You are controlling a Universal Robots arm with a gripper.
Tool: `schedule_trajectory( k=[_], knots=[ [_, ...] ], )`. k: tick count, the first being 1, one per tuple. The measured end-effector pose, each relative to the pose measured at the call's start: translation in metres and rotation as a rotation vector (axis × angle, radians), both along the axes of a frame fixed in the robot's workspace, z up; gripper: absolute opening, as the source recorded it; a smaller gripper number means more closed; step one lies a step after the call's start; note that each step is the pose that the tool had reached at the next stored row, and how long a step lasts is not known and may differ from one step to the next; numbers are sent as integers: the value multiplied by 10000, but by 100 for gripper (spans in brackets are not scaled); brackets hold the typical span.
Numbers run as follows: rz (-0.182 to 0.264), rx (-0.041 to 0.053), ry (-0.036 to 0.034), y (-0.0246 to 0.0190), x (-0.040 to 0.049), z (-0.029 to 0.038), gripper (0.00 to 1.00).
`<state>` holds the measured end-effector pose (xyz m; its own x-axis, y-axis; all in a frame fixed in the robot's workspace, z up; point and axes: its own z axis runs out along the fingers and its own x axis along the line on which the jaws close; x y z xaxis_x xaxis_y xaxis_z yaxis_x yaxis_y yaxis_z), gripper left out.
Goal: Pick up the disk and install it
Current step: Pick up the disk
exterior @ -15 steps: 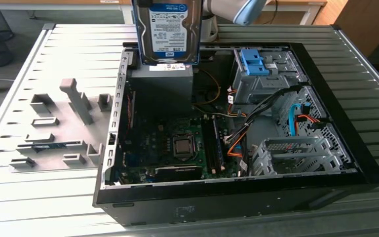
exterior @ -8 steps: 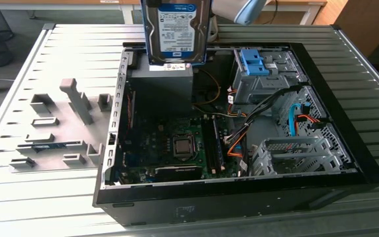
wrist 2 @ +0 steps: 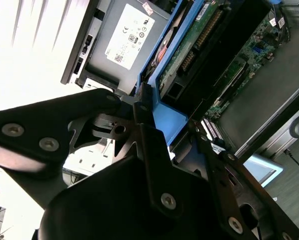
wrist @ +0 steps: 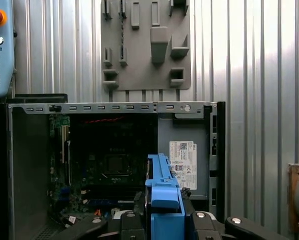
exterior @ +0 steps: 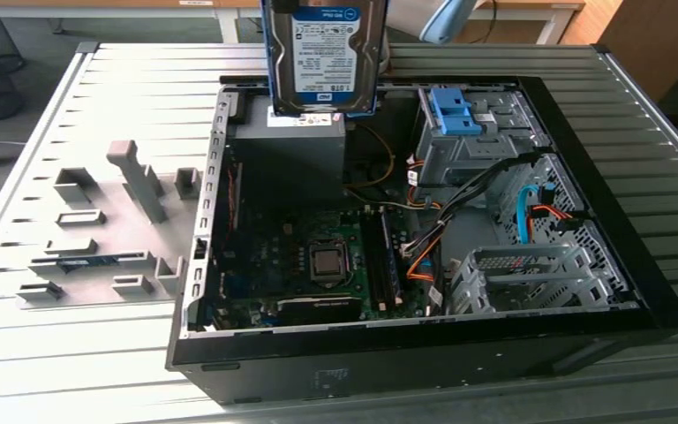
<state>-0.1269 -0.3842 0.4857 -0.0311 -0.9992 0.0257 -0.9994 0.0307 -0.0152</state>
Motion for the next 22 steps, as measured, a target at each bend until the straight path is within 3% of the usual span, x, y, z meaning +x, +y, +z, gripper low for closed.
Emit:
schedule_trajectory(
  k=[3, 5, 6, 14, 22],
  knots=[
    [2, 29, -1, -18, 1, -1, 36],
    [1, 157, 0, -53, 1, -2, 36],
    [1, 171, -1, -68, 0, -3, 36],
    [1, 172, 0, -218, 1, -11, 36],
    [0, 152, -1, -415, 0, -34, 36]
  ],
)
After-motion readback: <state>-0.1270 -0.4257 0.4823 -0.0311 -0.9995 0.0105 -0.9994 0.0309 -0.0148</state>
